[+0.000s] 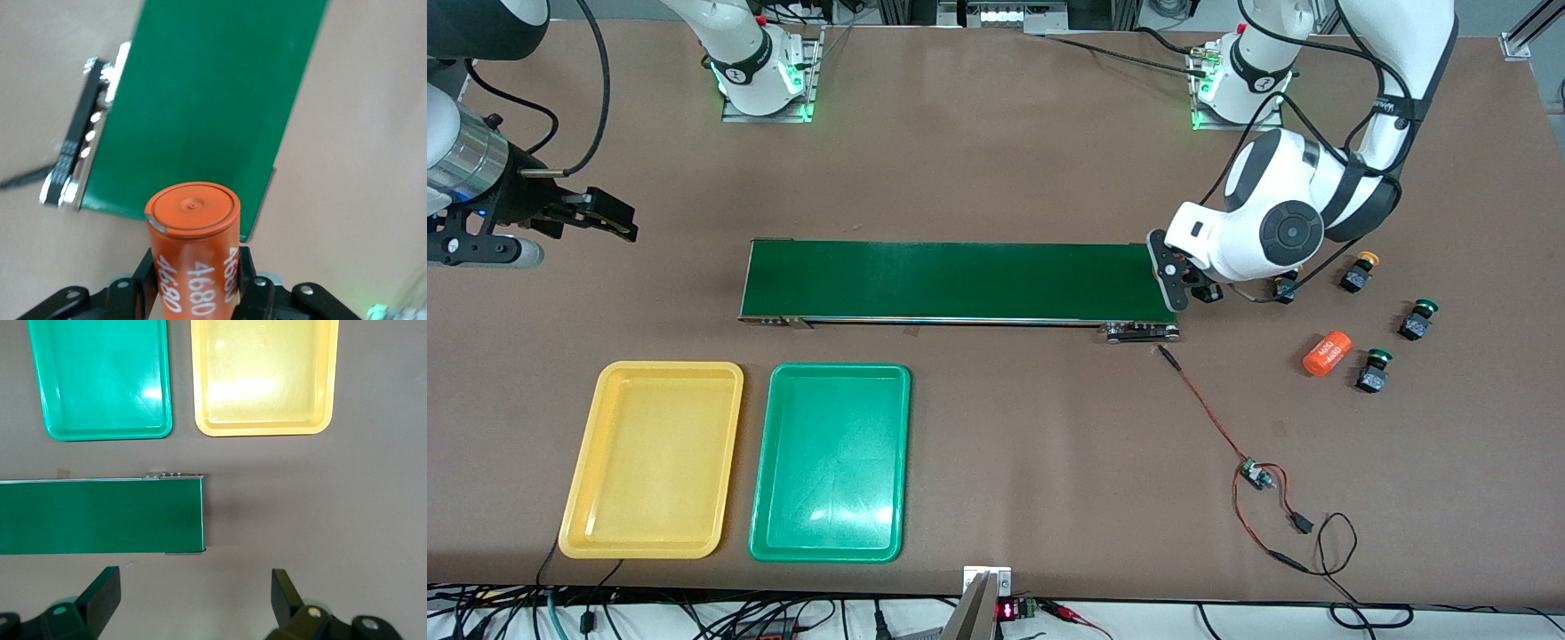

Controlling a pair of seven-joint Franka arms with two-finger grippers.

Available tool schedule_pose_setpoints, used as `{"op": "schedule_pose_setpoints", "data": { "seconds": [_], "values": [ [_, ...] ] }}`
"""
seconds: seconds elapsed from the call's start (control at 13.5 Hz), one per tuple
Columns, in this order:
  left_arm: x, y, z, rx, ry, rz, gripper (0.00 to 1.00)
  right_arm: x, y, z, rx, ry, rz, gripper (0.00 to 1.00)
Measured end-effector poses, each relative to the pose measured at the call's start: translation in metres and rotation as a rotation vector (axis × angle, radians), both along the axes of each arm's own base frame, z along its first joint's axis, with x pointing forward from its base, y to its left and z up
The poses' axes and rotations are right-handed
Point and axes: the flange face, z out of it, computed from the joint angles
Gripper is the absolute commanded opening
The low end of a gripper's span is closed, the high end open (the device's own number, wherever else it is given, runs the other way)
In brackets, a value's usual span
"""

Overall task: Sort buttons by color to trays
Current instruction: 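Carry the cylinder onto the conveyor belt and open the left gripper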

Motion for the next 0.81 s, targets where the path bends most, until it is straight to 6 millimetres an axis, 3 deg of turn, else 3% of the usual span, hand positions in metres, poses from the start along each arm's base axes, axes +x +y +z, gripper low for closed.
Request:
{"op": "schedule_pose_setpoints", "data": {
  "seconds": [0.3,0.59,0.81],
  "values": [
    [0.006,-0.006,-0.016,-0.081,-0.047,-0.185,0.0,0.001,0.0,-0.003,0.0,0.006,0.0,1.0],
    [-0.007,-0.053,-0.017,-0.03,-0.112,-0.367,0.0,0.001,-0.001,-0.003,-0.001,0.008,-0.002,1.0],
    [-0.015,-0.07,-0.017,-0.014,-0.123,-0.418,0.0,0.001,-0.002,-0.004,-0.001,0.009,-0.004,1.0]
  ]
}}
